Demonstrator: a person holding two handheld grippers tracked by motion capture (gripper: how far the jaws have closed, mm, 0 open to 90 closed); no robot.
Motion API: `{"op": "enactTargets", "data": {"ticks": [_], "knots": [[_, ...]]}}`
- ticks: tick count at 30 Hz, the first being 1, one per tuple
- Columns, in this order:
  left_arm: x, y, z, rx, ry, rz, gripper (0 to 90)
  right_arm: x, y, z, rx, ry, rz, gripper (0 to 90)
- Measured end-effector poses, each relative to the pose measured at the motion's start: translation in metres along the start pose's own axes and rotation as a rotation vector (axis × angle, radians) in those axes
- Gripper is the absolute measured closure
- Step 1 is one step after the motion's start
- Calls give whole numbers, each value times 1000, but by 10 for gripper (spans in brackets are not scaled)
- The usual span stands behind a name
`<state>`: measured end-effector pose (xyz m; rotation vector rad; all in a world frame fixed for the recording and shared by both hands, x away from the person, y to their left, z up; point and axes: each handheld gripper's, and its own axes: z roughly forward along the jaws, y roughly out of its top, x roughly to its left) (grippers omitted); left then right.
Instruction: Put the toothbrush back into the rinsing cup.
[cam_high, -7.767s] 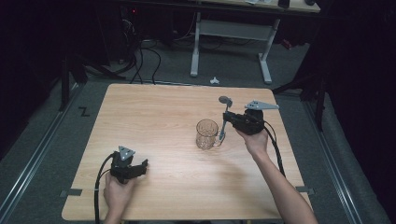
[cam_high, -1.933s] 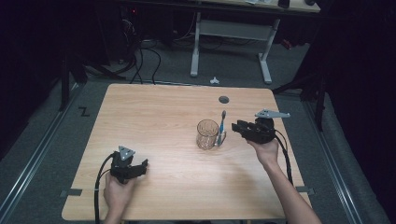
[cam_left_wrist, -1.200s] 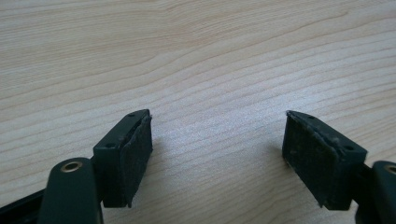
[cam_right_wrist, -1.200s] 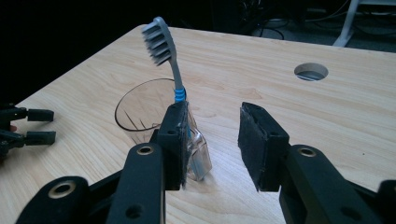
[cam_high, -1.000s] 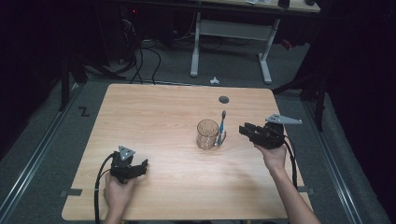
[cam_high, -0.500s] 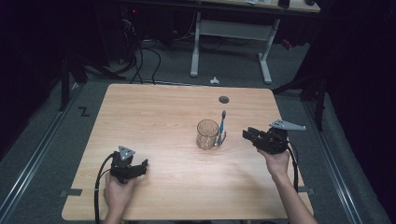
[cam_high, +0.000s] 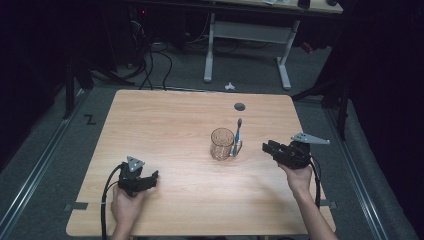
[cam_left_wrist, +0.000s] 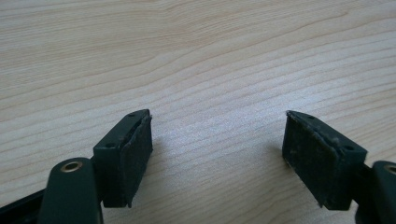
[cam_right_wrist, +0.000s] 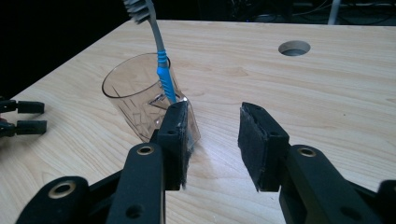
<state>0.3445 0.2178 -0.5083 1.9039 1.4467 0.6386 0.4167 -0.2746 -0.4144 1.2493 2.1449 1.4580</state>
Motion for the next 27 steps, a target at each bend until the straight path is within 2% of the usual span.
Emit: {"op": "enactTargets", "data": {"ticks": [11, 24, 27], "knots": [[0, 0, 0, 0, 0, 0, 248, -3, -10, 0, 4, -12, 16, 629], [0, 0, 0, 0, 0, 0, 248, 0, -13, 2, 24, -48, -26, 629], [0, 0, 0, 0, 0, 0, 248, -1, -17, 2, 25, -51, -19, 629]]}}
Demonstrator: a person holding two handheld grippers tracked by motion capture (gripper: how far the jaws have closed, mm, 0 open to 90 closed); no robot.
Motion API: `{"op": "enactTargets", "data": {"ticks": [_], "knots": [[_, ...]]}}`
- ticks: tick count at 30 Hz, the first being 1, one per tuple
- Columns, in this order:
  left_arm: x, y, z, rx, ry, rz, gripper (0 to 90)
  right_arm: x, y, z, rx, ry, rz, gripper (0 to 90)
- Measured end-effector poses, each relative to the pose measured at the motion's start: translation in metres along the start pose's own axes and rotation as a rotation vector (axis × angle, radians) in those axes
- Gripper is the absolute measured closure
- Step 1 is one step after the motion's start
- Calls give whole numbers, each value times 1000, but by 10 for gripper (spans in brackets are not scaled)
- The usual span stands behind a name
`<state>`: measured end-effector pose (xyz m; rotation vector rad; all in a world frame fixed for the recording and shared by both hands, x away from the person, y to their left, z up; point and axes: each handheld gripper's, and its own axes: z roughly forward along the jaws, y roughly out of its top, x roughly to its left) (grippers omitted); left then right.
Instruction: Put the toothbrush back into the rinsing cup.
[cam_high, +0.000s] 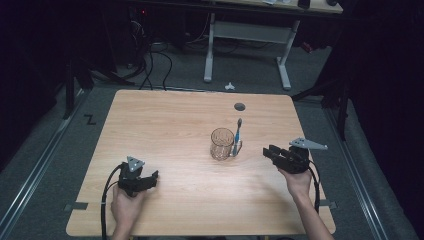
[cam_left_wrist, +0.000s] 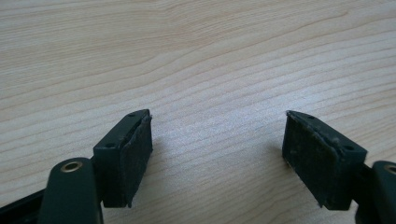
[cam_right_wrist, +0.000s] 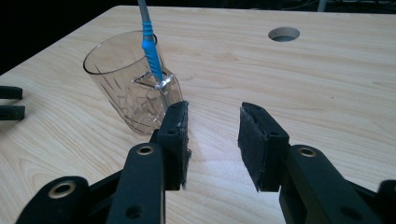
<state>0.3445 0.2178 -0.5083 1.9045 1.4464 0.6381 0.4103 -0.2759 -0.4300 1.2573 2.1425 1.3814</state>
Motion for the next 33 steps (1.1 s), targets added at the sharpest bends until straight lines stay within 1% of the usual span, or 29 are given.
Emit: {"op": "enactTargets", "data": {"ticks": [5, 6, 8, 17, 20, 24, 33], "knots": [[0, 0, 0, 0, 0, 0, 248, -5, -7, 1, 16, -7, 21, 629], [0, 0, 0, 0, 0, 0, 248, -5, -8, 1, 12, -10, 17, 629], [0, 0, 0, 0, 0, 0, 248, -6, -9, 1, 10, -11, 24, 629], [0, 0, 0, 0, 1, 0, 248, -11, -18, 2, 24, -25, 43, 630], [0, 0, 0, 0, 1, 0, 248, -13, -20, 4, 38, -33, 40, 630], [0, 0, 0, 0, 1, 0, 248, -13, -20, 4, 36, -41, 38, 630], [0, 0, 0, 0, 1, 0, 248, -15, -22, 9, 57, -61, 28, 630]]}}
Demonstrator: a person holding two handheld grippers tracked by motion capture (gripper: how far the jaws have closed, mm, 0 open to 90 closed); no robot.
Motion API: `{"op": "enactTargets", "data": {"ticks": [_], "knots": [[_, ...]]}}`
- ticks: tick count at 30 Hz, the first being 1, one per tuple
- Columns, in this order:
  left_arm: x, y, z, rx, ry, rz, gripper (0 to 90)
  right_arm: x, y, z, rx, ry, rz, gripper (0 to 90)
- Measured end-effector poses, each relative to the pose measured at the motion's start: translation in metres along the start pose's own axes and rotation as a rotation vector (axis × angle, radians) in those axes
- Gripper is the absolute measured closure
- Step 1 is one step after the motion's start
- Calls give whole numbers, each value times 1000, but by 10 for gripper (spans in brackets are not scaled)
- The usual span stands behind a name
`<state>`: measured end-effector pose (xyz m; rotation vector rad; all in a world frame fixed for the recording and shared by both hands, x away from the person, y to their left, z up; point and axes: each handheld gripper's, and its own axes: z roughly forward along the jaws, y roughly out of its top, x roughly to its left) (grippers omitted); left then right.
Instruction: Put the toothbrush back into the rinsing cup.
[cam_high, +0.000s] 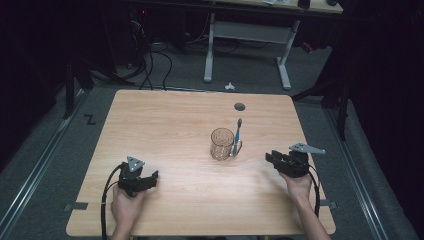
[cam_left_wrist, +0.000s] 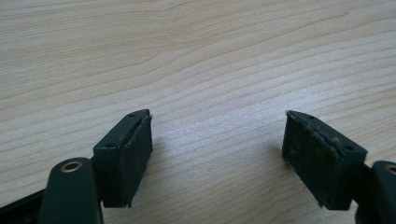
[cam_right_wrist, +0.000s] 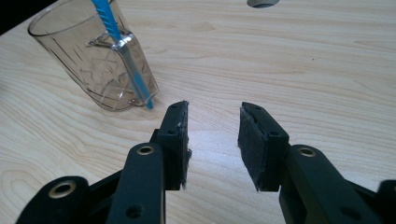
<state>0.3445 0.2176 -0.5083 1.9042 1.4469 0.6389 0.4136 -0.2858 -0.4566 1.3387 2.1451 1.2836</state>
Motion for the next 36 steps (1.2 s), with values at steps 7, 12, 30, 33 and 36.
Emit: {"op": "enactTargets", "data": {"ticks": [7, 12, 30, 33, 36], "knots": [[0, 0, 0, 0, 0, 0, 248, -2, -2, 6, 16, -14, -2, 629], [0, 0, 0, 0, 0, 0, 248, -3, -3, 11, 23, -27, -4, 629], [0, 0, 0, 0, 1, -1, 248, -12, -17, 21, 57, -77, 9, 616], [0, 0, 0, 0, 1, -1, 248, -12, -18, 24, 69, -88, 2, 615], [0, 0, 0, 0, 1, -1, 248, -12, -19, 27, 70, -94, -7, 615]]}}
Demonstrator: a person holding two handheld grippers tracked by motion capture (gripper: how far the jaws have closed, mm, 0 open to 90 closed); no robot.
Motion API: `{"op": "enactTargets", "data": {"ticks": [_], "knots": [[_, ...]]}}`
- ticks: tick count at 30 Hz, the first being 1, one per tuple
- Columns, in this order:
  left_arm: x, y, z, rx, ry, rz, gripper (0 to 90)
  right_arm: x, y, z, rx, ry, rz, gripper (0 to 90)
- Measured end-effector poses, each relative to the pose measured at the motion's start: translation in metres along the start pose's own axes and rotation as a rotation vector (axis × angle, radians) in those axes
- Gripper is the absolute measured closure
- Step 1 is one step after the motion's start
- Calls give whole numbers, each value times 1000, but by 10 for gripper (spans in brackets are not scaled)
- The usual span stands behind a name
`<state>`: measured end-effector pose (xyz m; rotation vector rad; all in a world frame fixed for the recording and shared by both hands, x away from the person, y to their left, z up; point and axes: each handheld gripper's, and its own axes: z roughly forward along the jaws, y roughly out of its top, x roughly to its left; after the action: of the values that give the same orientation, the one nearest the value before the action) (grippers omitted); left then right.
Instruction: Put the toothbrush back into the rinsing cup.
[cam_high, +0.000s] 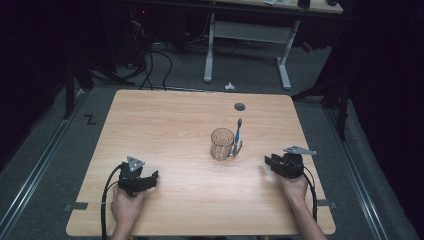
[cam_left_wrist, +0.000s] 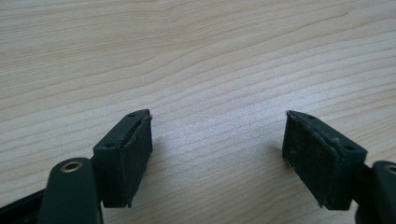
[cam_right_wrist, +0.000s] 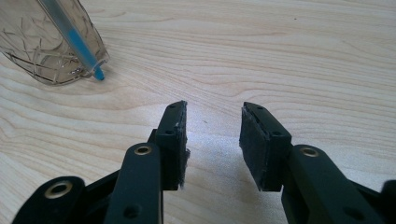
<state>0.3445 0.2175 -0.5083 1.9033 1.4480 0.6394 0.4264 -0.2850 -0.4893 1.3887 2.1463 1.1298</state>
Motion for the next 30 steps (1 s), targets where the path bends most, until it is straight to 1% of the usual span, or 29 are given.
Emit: {"op": "enactTargets", "data": {"ticks": [1, 2, 5, 7, 9, 15, 20, 23, 25, 26, 30], "knots": [[0, 0, 0, 0, 0, 0, 248, 1, 0, 1, 4, -3, 2, 614], [0, 0, 0, 0, 0, 0, 248, 1, -1, 2, 8, -7, -10, 614], [0, 0, 0, 0, 0, 0, 248, 2, -2, 5, 17, -18, -19, 609], [0, 0, 0, 0, 0, -1, 248, 2, -2, 6, 19, -24, -16, 606], [0, 0, 0, 0, 0, 0, 248, 2, -3, 7, 17, -31, -24, 604], [0, 0, 0, 0, 0, 0, 248, 4, -4, 12, 34, -47, -39, 594], [0, 0, 0, 0, 0, 0, 248, 6, -4, 14, 42, -48, -43, 580], [0, 0, 0, 0, 0, 0, 248, 6, -4, 14, 44, -45, -48, 545], [0, 0, 0, 0, 0, 0, 248, 7, -4, 15, 47, -41, -58, 512], [0, 0, 0, 0, 0, 0, 248, 8, -5, 15, 51, -47, -64, 502], [0, 0, 0, -1, -1, 0, 248, 17, -5, 16, 62, -88, -129, 463]]}}
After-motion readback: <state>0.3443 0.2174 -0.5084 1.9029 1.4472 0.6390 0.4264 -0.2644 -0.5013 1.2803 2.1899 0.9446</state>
